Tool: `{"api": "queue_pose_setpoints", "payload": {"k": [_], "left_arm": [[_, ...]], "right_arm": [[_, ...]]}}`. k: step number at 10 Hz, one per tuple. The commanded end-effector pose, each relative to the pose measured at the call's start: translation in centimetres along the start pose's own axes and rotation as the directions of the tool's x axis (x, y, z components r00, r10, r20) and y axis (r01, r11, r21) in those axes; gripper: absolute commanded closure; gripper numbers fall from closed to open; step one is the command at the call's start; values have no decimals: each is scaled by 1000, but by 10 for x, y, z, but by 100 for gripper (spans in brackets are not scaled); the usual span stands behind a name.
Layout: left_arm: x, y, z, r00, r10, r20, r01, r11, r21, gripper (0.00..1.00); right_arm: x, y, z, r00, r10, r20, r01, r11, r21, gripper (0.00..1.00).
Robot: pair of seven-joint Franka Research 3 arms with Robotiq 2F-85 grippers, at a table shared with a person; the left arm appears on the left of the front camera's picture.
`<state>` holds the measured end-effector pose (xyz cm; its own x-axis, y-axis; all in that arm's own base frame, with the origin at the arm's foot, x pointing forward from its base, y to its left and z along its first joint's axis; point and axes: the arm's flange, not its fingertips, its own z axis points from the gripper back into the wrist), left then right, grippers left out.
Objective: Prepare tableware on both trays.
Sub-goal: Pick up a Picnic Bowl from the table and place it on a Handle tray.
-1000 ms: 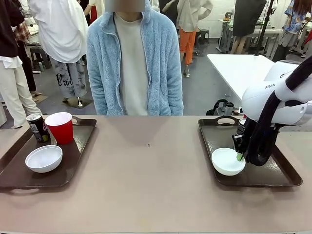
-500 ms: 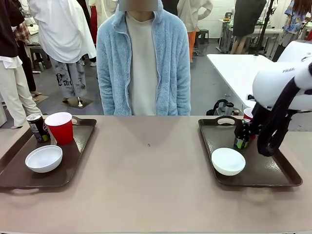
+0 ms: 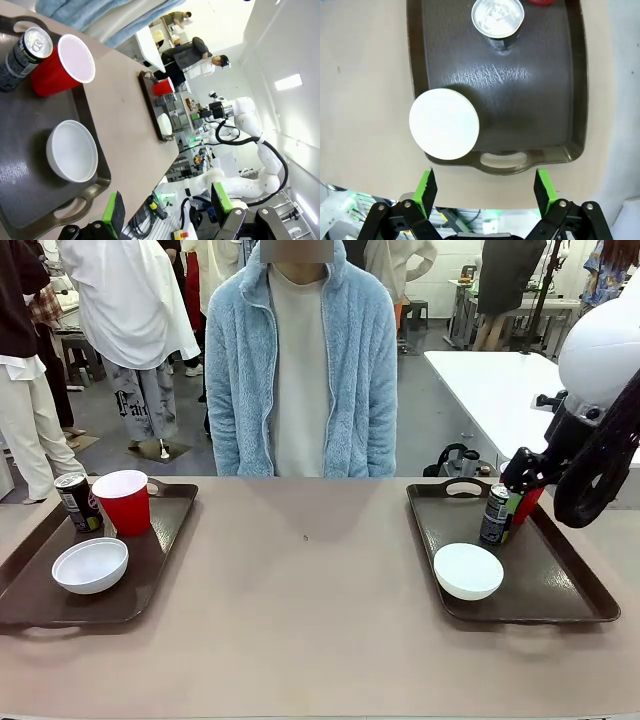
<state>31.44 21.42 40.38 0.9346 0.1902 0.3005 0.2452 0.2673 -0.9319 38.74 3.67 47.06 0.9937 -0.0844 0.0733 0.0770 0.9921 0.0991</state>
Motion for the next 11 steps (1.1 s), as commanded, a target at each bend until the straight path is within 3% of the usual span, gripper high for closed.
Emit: {"api": "queue_pose_setpoints", "payload": {"k": [1, 11], "left_arm": [[1, -2, 2, 1000, -5, 12, 6, 1000, -14, 8], [1, -2, 2, 1000, -5, 12, 6, 1000, -14, 8]], "right_arm": [[2, 4, -17, 1000, 3, 2, -3, 1000, 9, 0], [3, 2, -14, 1000, 4, -10, -4, 1000, -4, 0]]}}
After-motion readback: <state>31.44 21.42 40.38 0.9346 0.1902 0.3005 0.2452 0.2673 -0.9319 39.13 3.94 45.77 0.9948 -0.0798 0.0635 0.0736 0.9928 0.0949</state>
